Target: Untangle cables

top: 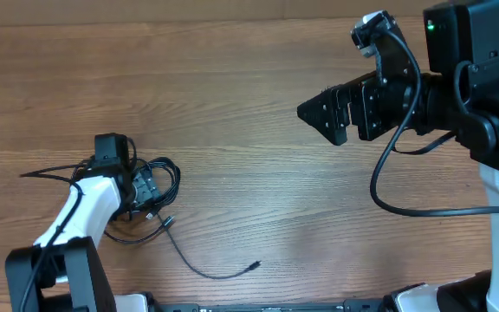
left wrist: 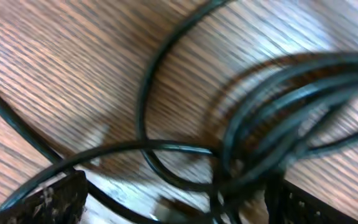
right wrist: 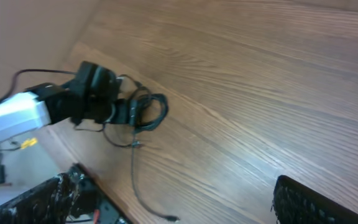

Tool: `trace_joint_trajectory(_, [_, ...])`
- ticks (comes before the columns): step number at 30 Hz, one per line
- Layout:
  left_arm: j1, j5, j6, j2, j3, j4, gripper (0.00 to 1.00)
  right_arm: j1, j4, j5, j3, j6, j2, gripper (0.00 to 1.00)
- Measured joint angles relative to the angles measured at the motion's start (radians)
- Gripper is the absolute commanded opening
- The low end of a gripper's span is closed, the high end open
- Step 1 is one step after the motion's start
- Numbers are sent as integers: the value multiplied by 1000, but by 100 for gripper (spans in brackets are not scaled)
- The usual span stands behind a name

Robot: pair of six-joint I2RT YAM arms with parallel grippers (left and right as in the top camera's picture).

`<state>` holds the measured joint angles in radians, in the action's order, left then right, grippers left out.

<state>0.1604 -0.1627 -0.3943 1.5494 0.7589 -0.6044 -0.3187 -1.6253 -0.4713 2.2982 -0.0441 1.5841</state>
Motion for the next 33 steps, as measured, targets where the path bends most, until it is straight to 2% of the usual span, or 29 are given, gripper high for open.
trace_joint_trajectory(1, [13,0,-4,9,0,13,84,0,0,-19,0,3,0,100])
trace_joint_trajectory(4, [39,12,-18,28,0,56,51,0,3,-55,0,7,0,100])
trace_joint_trajectory(6, [47,28,-24,35,0,85,4,0,13,-82,0,9,0,100])
trace_joint_trajectory(13, [48,167,-16,38,-1,156,4,0,61,-154,0,13,0,100])
trace_joint_trajectory(15, [51,273,16,39,-1,187,4,0,62,-154,0,14,0,100])
trace_joint_trajectory(20, [51,645,125,43,47,177,4,0,62,-109,0,14,0,100])
trace_joint_trajectory(27, [51,1122,274,49,320,10,4,0,37,-20,0,14,0,100])
trace_joint_trajectory(30, [49,1260,311,49,444,-68,4,0,-10,-8,0,14,0,100])
trace_joint_trajectory(33, [35,1332,331,48,546,-132,4,0,-64,-6,-3,14,3,100])
